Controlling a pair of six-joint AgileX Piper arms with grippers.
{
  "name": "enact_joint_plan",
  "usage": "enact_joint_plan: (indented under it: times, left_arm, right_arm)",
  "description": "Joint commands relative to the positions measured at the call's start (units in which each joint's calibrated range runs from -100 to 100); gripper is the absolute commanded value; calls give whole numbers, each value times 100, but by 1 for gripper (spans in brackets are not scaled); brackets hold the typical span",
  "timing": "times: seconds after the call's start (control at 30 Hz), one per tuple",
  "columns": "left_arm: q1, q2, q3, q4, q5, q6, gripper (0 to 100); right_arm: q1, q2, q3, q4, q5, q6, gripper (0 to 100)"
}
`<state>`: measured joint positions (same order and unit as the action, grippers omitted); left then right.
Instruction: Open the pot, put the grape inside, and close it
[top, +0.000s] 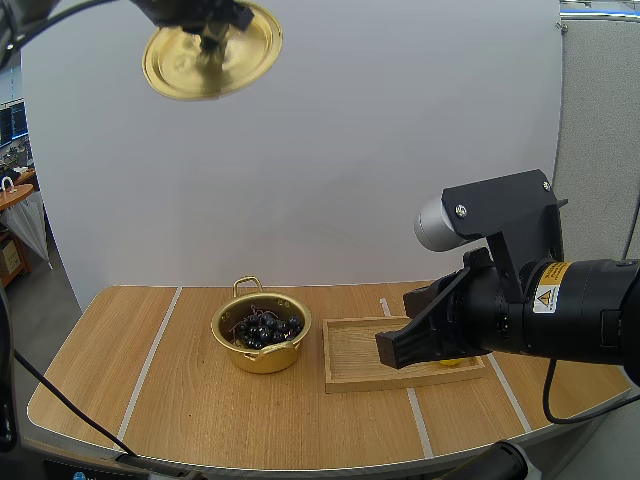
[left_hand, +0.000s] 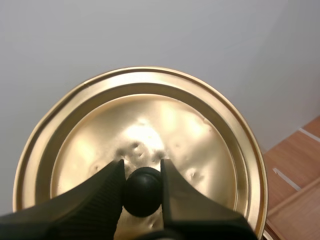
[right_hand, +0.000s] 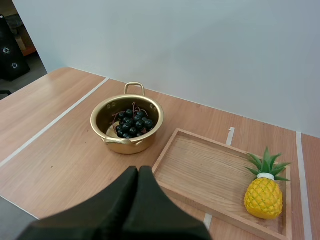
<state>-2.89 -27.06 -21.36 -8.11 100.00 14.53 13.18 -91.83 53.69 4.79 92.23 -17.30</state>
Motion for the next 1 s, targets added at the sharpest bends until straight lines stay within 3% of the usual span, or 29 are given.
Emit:
enact_joint_plan:
  times: [0.0, 0.3, 0.77, 0.97]
  left_arm:
    - [-15, -10, 787, -177, 0, 143, 0]
    - [-15, 537, 1995, -250, 0, 204, 0]
    - [-15, 1450, 3807, -706, 0, 1577, 0]
    - [-15, 1923, 4117, -716, -764, 1764, 0]
  right_arm:
    - [-24, -41, 17, 12, -46, 16, 0]
    - [-31, -41, 17, 12, -46, 16, 0]
    - [-71, -41, 17, 12, -46, -119, 0]
    - [-80, -41, 17, 12, -46, -139, 0]
